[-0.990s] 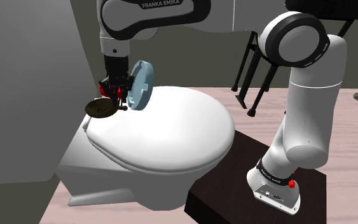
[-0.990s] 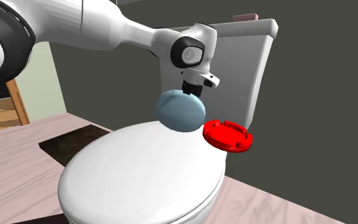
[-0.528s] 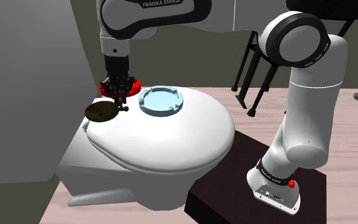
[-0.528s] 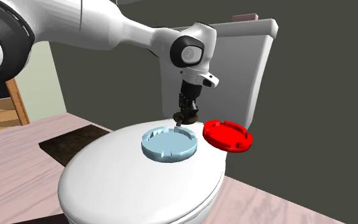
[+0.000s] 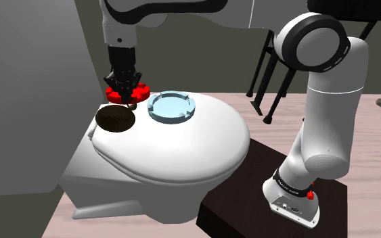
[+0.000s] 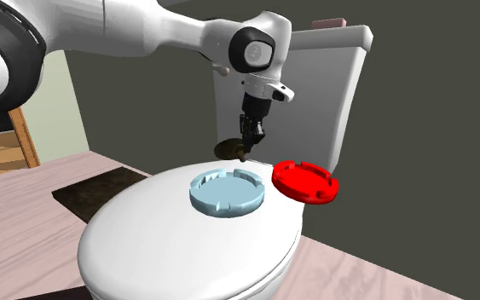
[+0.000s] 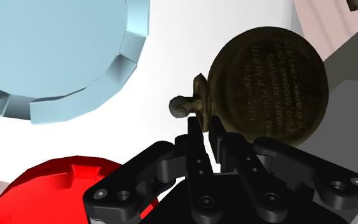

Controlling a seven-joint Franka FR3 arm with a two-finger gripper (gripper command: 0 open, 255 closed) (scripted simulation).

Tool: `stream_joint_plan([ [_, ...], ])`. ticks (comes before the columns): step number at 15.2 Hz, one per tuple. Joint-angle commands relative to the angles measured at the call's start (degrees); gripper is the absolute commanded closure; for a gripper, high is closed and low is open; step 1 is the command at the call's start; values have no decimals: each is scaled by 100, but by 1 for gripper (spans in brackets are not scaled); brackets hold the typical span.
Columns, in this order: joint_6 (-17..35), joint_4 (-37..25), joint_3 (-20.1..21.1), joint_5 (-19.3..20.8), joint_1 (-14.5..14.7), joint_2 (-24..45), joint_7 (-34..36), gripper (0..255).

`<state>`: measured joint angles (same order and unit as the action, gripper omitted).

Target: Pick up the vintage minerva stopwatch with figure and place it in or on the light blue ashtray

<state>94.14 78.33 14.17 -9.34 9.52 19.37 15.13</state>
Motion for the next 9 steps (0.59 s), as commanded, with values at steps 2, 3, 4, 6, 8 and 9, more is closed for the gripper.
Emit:
stream_joint_plan([
  [2, -251, -292, 3, 11, 7, 36, 48, 255],
  [3, -334, -394, 5, 15, 11, 53, 66, 255],
  [4, -419, -499, 6, 20, 15, 72, 85, 255],
  [6, -591, -720, 10, 31, 26, 118, 123, 255],
  [8, -769, -958, 13, 43, 39, 174, 163, 255],
  [9, -861, -1083, 15, 50, 47, 206, 184, 255],
])
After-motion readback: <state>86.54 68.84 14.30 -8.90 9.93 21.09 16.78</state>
